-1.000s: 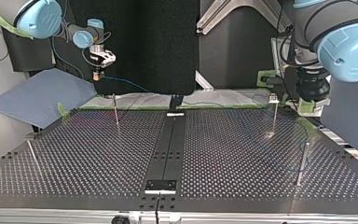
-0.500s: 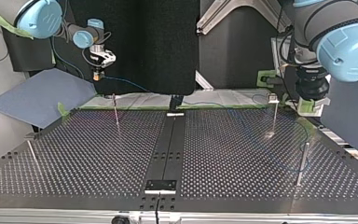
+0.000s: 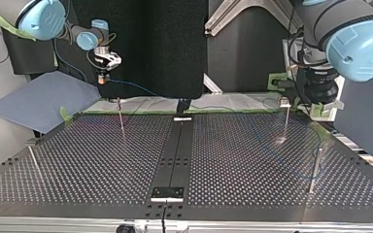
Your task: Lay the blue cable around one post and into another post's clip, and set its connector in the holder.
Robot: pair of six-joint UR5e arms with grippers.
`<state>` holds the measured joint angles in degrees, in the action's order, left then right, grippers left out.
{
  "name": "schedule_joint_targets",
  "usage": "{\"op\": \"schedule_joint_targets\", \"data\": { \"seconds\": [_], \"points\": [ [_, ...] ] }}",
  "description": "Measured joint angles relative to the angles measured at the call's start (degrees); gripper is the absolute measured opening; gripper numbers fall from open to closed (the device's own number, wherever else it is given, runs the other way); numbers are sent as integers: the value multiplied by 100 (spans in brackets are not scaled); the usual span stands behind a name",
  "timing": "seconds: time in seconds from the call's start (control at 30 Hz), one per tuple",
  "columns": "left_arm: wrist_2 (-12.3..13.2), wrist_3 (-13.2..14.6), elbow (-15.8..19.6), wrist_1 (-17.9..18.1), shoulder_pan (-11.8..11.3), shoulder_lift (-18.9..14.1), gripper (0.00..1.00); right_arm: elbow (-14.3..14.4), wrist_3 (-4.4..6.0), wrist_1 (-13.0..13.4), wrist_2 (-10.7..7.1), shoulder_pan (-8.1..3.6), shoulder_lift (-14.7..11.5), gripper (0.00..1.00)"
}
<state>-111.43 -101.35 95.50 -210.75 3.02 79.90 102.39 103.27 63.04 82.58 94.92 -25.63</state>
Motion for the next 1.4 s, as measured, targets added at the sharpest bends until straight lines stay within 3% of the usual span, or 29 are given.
{"op": "schedule_joint_targets", "data": {
  "seconds": [0.13, 0.33, 0.73, 1.17, 1.4],
  "points": [
    [142, 8, 143, 147, 92, -2, 100, 0, -22, -1, -16, 22, 0, 0],
    [440, -252, 443, 450, 379, 129, 100, -2, -97, 3, -45, 57, 0, 0],
    [1024, -833, 1025, 1031, 962, 691, 100, -3, -122, -25, -74, 75, -4, 0],
    [1737, -1552, 1698, 1750, 1680, 1410, 100, 102, -309, -33, -132, 52, -10, 0],
    [1662, -1908, 1748, 2106, 2037, 1766, 100, 262, -334, 125, -148, 5, -59, 0]
  ]
}}
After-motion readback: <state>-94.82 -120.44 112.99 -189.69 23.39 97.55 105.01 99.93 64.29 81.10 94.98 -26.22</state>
